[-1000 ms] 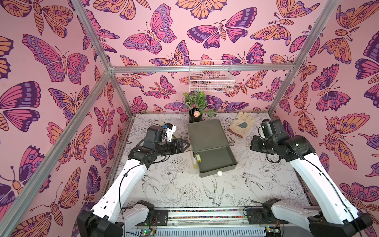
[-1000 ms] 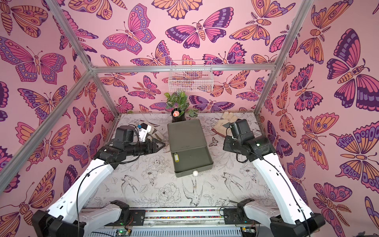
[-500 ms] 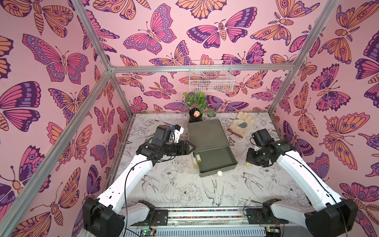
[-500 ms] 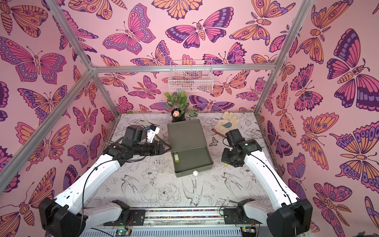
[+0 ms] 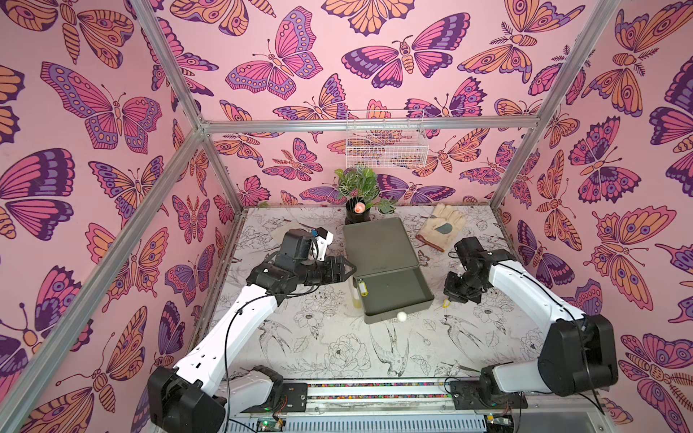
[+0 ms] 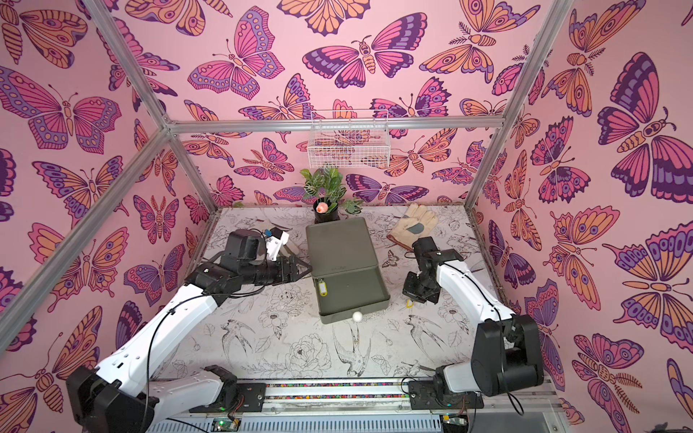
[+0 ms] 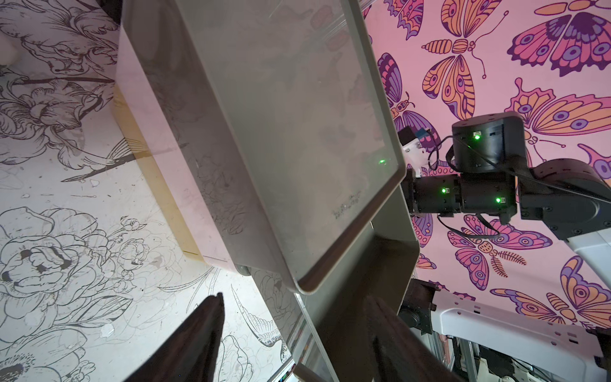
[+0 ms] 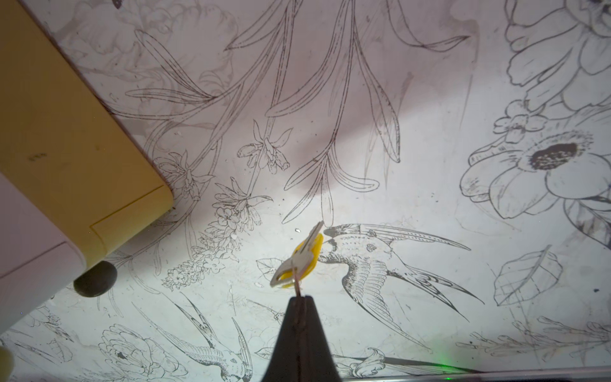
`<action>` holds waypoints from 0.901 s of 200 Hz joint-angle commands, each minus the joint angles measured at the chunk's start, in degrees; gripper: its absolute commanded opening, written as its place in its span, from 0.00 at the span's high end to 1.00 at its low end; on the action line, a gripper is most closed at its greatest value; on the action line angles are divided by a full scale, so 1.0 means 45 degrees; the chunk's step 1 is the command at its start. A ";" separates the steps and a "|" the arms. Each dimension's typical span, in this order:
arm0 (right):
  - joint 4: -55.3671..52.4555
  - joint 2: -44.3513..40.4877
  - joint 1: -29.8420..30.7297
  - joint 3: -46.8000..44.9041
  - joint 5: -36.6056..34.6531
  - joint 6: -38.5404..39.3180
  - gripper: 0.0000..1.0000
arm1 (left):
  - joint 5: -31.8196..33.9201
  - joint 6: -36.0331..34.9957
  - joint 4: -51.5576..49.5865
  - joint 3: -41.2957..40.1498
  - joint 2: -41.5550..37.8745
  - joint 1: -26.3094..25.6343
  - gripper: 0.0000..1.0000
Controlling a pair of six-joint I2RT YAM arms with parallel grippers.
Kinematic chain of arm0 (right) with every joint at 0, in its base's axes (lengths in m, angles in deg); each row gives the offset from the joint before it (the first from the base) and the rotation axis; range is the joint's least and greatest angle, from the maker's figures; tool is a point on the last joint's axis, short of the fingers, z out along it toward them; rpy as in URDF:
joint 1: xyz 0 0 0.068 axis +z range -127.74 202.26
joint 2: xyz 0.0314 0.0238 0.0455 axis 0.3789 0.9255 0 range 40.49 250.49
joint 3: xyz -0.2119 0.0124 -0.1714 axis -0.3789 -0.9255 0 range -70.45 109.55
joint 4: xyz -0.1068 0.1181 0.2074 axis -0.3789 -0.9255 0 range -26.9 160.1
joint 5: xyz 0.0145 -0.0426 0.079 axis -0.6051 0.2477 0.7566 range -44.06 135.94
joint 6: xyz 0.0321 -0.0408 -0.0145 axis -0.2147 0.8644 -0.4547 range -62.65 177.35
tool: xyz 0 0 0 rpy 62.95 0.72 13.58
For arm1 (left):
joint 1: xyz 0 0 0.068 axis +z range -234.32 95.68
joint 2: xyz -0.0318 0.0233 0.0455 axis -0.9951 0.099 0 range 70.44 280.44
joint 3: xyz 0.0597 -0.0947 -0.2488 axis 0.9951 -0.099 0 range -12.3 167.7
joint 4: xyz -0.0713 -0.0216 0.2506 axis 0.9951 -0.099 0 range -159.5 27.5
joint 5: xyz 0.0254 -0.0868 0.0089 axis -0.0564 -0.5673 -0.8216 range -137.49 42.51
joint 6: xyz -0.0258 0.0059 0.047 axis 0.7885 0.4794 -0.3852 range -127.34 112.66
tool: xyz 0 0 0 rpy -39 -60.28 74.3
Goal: Take the keys out of the drawer
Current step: Place the key at the center of the board.
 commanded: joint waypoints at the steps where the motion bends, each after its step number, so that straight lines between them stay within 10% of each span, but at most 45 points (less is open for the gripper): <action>1: 0.0413 0.0271 -0.0203 0.0011 -0.0011 0.0321 1.00 | 0.0103 -0.0454 0.0071 0.0370 0.0494 0.0013 0.27; 55: 0.0588 0.0923 -0.0522 -0.0080 -0.0294 0.0350 0.99 | -0.0113 -0.0430 0.0087 0.0616 0.0959 0.0110 0.27; 92: 0.0452 0.0750 -0.0592 0.0055 -0.0726 0.0426 0.59 | -0.0298 -0.0473 0.0068 0.0398 0.0958 0.0189 0.27; 123: -0.0026 -0.0963 -0.0497 0.1110 -0.0619 0.0504 0.52 | -0.0225 -0.0380 0.0079 0.0259 0.0670 0.0208 0.27; 180: 0.1250 -0.3124 0.3008 0.3887 0.0868 0.0190 0.45 | -0.0241 -0.0340 -0.0010 0.0556 0.0879 0.0209 0.27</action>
